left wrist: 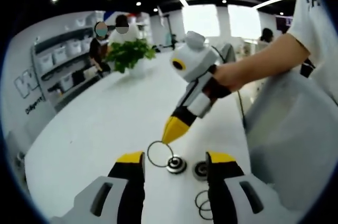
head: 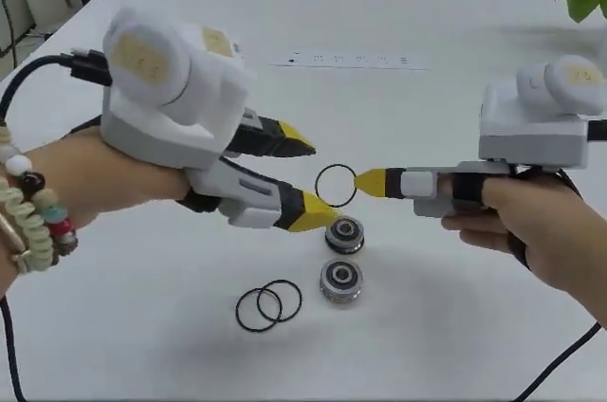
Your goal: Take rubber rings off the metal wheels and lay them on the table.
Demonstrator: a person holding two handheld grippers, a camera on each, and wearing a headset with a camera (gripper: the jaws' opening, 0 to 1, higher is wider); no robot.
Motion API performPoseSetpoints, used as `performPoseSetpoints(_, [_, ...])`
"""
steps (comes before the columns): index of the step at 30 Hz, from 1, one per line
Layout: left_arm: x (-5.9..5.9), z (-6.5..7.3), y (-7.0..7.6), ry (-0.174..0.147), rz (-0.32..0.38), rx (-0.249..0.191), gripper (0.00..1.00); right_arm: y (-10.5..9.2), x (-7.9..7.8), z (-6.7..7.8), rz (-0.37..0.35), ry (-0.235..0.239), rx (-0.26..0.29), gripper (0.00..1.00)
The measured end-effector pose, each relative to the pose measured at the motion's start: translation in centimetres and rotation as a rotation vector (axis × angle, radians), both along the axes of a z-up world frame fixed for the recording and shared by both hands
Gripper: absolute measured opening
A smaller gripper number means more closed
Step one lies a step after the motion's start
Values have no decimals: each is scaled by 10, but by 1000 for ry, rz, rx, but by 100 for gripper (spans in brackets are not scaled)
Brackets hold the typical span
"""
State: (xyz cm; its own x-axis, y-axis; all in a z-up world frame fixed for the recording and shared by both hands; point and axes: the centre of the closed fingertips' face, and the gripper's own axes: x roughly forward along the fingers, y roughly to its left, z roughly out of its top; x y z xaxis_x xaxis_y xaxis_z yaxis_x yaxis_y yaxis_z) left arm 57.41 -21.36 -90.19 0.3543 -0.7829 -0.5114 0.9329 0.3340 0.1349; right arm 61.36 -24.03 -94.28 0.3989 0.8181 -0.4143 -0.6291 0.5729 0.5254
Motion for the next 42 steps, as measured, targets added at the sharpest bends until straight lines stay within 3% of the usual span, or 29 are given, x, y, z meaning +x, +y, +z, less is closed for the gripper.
performPoseSetpoints(12, [-25, 30, 48, -68, 97, -11, 57, 16, -12, 10, 60, -24, 13, 0])
performPoseSetpoints(13, [-35, 34, 63, -75, 127, -21, 57, 21, -17, 12, 82, -29, 13, 0])
performPoseSetpoints(17, [-44, 36, 79, -94, 169, -37, 62, 26, -21, 15, 104, -35, 16, 0])
performPoseSetpoints(21, [-52, 37, 95, -76, 209, -87, 66, 30, -26, 16, 124, -35, 17, 0])
performPoseSetpoints(26, [-61, 31, 104, -74, 257, -95, 68, 35, -31, 14, 147, -29, 11, 0])
performPoseSetpoints(29, [-68, 22, 110, -32, 300, -121, 72, 39, -35, 11, 166, -22, 4, 0])
performPoseSetpoints(36, [-82, 8, 115, 2, 340, -132, 78, 46, -44, 3, 207, -7, -14, 0])
performPoseSetpoints(42, [-88, 1, 118, 35, 374, -142, 83, 54, -55, -3, 249, 3, -37, 0])
